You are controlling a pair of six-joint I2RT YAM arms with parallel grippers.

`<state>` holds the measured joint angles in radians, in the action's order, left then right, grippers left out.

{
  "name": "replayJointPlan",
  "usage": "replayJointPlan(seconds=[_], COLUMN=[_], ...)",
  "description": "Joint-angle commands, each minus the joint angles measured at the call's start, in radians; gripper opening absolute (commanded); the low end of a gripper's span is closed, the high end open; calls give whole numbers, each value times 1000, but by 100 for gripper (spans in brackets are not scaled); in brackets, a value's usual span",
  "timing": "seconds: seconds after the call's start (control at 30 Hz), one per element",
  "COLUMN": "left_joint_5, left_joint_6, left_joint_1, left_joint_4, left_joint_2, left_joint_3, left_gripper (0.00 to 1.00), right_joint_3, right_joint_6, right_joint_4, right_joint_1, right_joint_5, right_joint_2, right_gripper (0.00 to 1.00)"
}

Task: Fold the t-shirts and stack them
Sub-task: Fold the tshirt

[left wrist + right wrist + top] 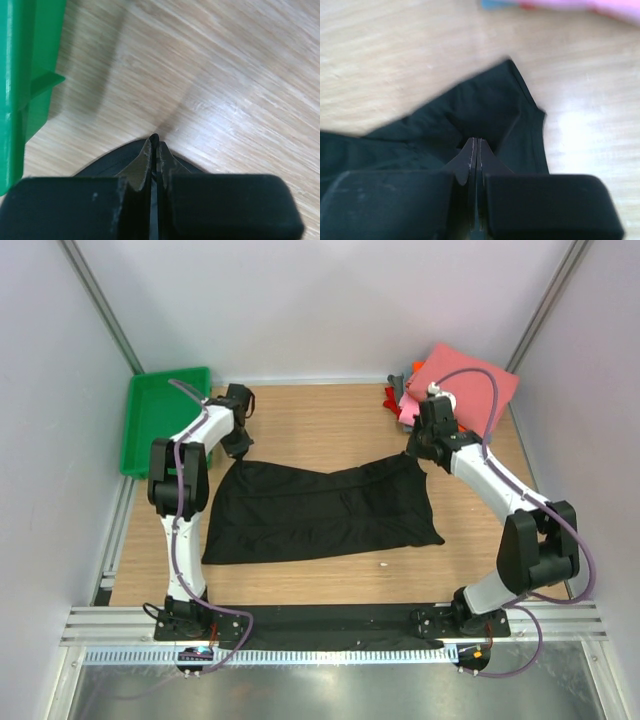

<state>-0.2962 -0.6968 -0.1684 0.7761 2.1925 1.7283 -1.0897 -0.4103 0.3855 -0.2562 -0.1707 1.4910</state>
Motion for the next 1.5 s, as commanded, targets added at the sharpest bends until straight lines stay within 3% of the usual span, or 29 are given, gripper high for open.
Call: replayJointPlan(seconds=[0.0, 0.13, 0.3, 0.73, 1.03, 1.23, 1.47], left_joint_5=[-44, -96, -113, -121, -153, -193, -231], left_joint_6=[22, 28, 34, -1, 0, 45, 68], left_joint_1=[3, 1, 3, 3, 3, 3, 10], left_joint_4=[77, 120, 123, 75, 32, 64, 137], left_joint_2=[-51, -135, -224, -412, -510, -504, -407], left_joint_3=[43, 21, -47, -329, -440, -322, -168], left_gripper=[0, 0, 0, 0, 0, 0, 0], right_joint_3=[-178, -308, -329, -73, 62, 68, -76], right_joint_6=[41, 59, 67, 44, 10, 4, 47], right_joint_4=[-7, 42, 72, 46, 72, 67, 44], right_joint_1=[-2, -2, -2, -2, -2, 0, -2], right_joint_5=[22, 28, 13, 13, -9, -4, -18], right_joint_2=[52, 100, 88, -90, -268, -279, -135], right_gripper=[1, 1, 1, 1, 1, 1, 1])
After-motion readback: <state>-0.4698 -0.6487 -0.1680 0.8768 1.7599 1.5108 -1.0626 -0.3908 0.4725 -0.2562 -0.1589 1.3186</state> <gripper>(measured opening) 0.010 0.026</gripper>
